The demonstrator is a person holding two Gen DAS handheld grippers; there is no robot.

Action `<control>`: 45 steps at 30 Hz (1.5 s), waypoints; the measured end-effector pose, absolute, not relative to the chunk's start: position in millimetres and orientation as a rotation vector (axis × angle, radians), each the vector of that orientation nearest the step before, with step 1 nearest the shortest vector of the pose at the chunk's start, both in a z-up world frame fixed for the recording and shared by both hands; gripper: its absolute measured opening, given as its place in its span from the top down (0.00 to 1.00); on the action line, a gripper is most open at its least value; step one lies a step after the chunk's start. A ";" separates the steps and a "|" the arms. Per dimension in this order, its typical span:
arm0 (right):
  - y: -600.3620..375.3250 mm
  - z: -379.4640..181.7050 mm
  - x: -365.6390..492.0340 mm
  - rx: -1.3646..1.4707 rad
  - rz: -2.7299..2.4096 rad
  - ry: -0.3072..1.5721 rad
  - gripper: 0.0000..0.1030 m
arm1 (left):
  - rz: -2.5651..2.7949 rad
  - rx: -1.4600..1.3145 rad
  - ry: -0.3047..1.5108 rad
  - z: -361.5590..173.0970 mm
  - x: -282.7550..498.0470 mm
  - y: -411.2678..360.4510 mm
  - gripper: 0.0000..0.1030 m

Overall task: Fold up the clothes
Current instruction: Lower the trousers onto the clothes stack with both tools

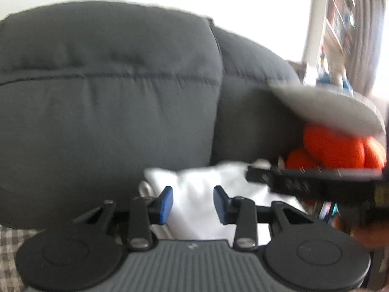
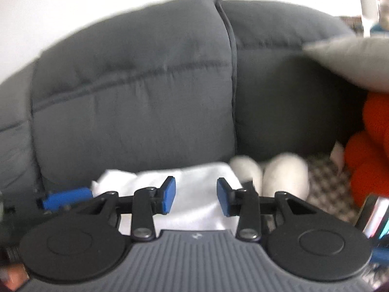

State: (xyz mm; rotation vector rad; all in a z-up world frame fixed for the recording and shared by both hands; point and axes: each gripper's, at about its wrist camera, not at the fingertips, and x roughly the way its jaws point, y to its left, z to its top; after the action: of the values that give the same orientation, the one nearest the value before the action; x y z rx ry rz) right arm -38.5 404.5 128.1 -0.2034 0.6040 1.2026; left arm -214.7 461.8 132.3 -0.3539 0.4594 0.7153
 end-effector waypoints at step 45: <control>343.2 90.2 -62.2 -0.100 1.186 0.634 0.59 | 0.799 -0.193 0.538 103.9 -212.2 436.3 0.66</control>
State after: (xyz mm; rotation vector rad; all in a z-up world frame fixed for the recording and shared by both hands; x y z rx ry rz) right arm -62.2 343.2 90.2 -0.0998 0.6339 1.1856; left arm -212.2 436.3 103.9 -0.1929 0.5382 0.7994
